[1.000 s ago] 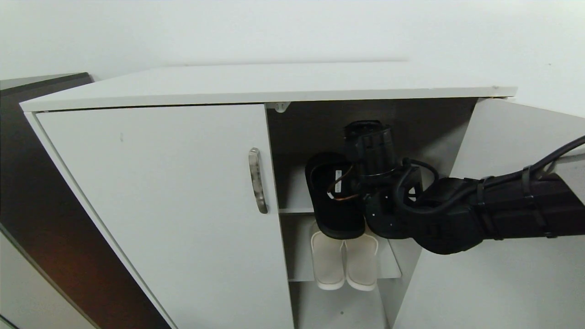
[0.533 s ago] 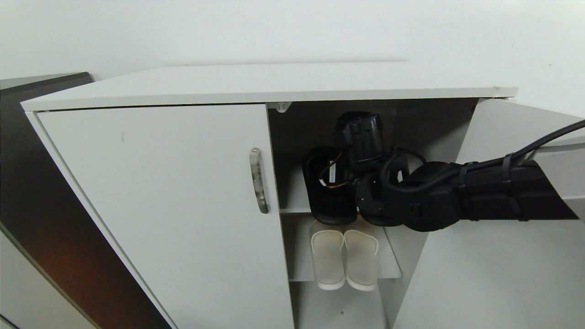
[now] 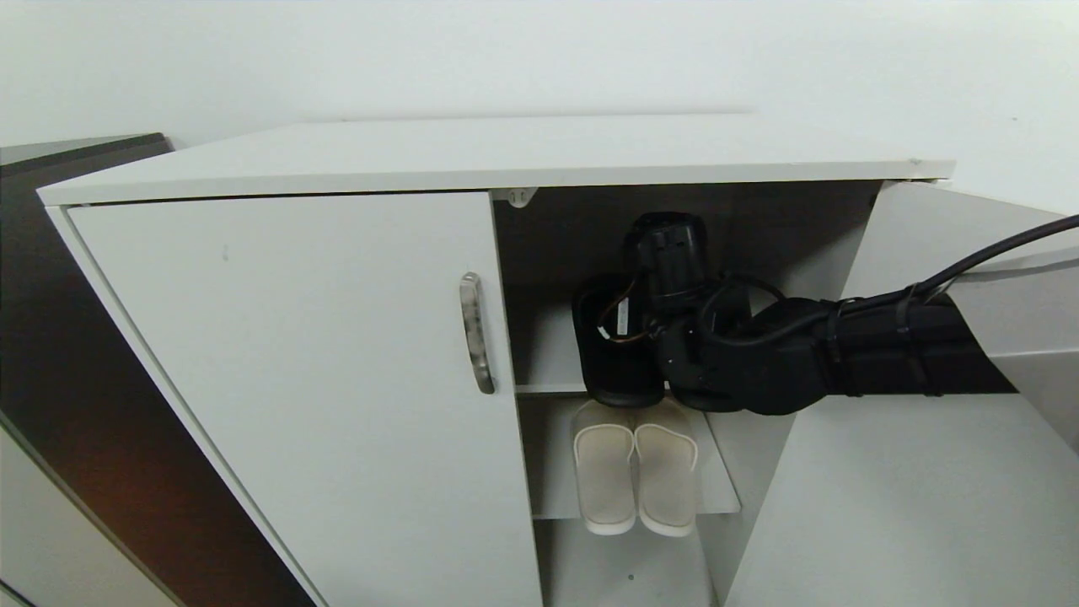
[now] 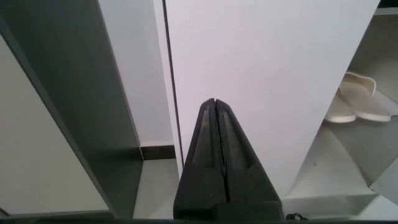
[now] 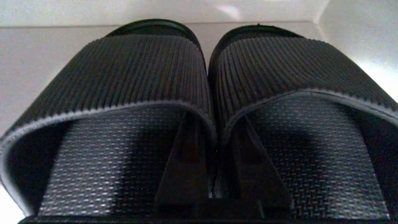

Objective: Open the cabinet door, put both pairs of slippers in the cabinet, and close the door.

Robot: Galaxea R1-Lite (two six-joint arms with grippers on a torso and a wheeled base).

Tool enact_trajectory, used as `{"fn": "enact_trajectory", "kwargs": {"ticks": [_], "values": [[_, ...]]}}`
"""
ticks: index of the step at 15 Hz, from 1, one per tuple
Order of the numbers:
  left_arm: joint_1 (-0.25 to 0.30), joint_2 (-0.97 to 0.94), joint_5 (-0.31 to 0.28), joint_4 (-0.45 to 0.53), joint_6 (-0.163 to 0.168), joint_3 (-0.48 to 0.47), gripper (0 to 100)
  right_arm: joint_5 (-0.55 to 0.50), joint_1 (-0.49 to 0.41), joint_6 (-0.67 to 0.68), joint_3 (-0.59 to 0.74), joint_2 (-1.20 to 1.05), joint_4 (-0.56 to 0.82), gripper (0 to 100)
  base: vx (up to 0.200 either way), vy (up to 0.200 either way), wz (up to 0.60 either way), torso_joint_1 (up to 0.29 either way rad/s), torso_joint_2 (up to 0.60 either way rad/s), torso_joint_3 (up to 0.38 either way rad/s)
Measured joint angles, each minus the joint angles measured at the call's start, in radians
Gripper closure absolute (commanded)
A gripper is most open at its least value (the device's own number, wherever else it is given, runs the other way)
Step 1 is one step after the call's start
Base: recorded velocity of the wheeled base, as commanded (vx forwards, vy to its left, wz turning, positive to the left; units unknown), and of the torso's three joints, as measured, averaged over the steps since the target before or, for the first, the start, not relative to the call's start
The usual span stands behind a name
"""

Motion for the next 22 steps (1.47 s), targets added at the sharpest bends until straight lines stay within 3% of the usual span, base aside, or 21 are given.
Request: {"fn": "enact_trajectory", "kwargs": {"ticks": [3,4,13,18,21,22], "values": [[0.000,0.000,0.000,0.000,0.000,0.000,100,0.000,-0.004,-0.002,-0.001,0.011,0.000,100,0.000,0.000,0.00,0.000,0.00,0.000],[-0.001,0.000,0.000,0.000,0.000,0.000,100,-0.001,-0.006,-0.002,-0.003,0.014,0.000,0,0.000,0.000,0.00,0.000,0.00,0.000],[0.000,0.000,0.000,0.000,0.000,0.000,100,-0.048,0.008,-0.002,0.037,-0.004,0.000,0,0.000,0.000,0.00,0.000,0.00,0.000],[0.000,0.000,0.000,0.000,0.000,0.000,100,-0.086,0.077,0.004,0.232,-0.119,-0.022,0,0.000,0.000,0.00,0.000,0.00,0.000],[-0.001,0.000,0.000,0.000,0.000,0.000,100,-0.088,0.132,0.008,0.391,-0.202,-0.111,0,0.000,0.000,0.00,0.000,0.00,0.000],[0.000,0.000,0.000,0.000,0.000,0.000,100,-0.087,0.148,0.008,0.452,-0.227,-0.148,100,0.000,0.000,0.00,0.000,0.00,0.000]]}}
